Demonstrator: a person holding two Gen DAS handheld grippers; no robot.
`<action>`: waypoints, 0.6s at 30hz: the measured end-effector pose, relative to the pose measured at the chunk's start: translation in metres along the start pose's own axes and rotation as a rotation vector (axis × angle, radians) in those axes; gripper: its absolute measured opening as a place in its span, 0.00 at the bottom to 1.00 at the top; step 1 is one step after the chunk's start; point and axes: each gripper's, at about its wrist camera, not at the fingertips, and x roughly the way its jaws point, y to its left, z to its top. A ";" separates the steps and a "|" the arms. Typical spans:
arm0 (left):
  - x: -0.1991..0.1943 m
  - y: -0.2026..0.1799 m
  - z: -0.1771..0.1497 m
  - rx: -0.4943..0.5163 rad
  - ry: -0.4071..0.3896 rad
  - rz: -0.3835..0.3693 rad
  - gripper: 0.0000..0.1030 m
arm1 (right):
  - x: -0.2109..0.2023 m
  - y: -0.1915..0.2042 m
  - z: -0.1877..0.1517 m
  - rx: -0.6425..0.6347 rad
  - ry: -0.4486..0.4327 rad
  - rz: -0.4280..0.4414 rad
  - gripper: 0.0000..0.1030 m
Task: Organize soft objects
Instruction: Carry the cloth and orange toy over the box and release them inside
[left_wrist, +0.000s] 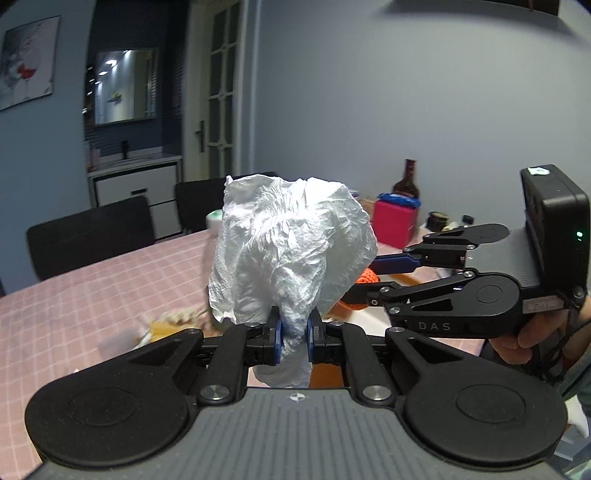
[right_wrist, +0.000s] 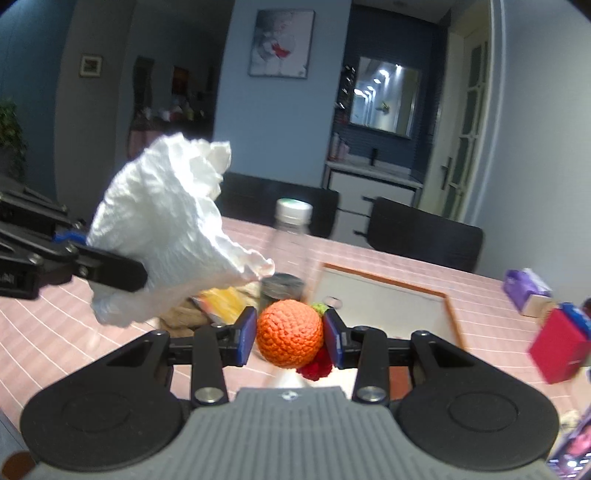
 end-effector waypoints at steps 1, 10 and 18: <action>0.006 -0.006 0.004 0.014 0.000 -0.010 0.13 | -0.003 -0.008 0.001 -0.006 0.013 -0.014 0.38; 0.097 -0.034 0.030 0.066 0.116 -0.049 0.13 | 0.028 -0.091 -0.003 0.041 0.209 -0.116 0.38; 0.193 -0.035 0.026 0.106 0.366 0.005 0.13 | 0.086 -0.122 -0.029 0.011 0.355 -0.114 0.38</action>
